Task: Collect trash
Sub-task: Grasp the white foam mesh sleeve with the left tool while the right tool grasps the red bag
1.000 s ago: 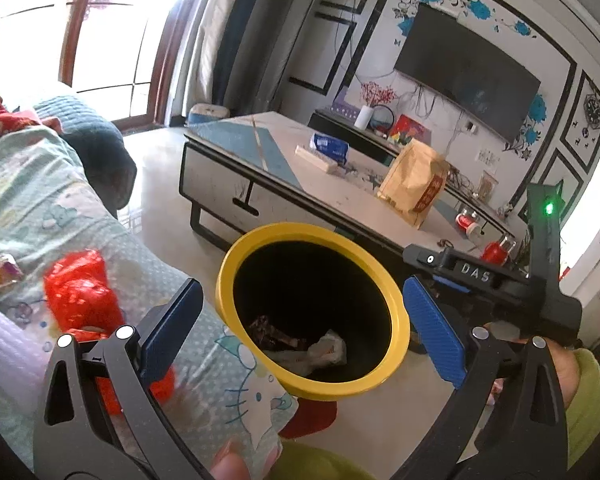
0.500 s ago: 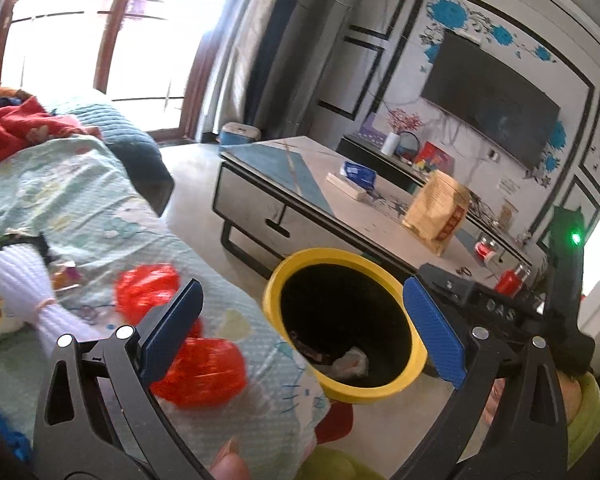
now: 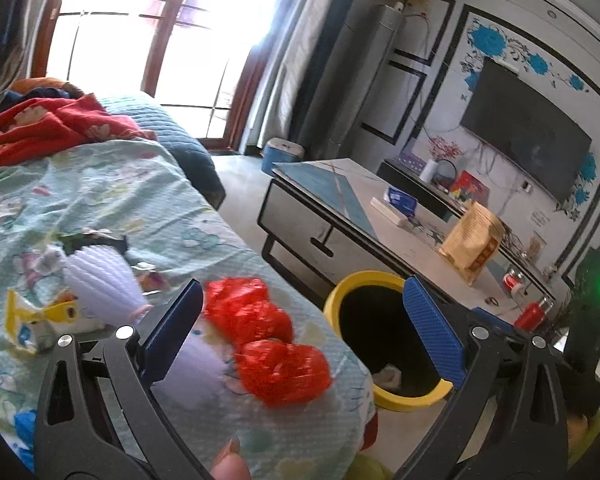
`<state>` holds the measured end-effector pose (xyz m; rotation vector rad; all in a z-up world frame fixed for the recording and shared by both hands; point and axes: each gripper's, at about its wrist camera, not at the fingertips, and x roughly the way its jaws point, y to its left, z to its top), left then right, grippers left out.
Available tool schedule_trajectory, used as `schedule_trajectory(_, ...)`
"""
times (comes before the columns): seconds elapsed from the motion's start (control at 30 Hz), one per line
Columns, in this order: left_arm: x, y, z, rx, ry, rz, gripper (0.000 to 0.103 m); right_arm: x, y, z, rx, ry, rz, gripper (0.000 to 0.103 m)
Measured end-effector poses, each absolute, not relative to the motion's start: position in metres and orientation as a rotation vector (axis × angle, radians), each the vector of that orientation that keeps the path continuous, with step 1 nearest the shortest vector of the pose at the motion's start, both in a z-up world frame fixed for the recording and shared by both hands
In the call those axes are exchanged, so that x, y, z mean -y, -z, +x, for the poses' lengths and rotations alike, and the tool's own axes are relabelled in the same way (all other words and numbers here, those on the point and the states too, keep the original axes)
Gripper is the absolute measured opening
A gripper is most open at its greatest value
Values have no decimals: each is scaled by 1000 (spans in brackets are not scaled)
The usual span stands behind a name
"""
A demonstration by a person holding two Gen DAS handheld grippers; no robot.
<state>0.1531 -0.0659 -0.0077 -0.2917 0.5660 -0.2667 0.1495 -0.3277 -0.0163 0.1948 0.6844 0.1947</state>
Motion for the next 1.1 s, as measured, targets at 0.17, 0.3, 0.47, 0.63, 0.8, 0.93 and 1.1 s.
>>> schedule_trajectory(0.17, 46, 7, 149, -559, 220, -316, 92, 309, 14, 146, -683, -245, 163, 69)
schedule_trajectory(0.3, 30, 7, 146, -556, 188, -337, 92, 290, 14, 141, -687, -294, 131, 69)
schedule_trajectory(0.47, 13, 7, 143, -550, 156, -355, 92, 268, 15, 138, -702, -348, 105, 70)
schedule_trajectory(0.63, -2, 8, 139, -552, 127, -365, 92, 249, 18, 135, -723, -395, 84, 70)
schedule_trajectory(0.8, -15, 13, 137, -572, 95, -363, 92, 226, 24, 137, -751, -441, 43, 70)
schedule_trajectory(0.93, -26, 23, 137, -621, 58, -354, 92, 209, 32, 140, -771, -465, 4, 70)
schedule_trajectory(1.1, -29, 35, 140, -670, 74, -363, 90, 200, 44, 150, -812, -473, -21, 70)
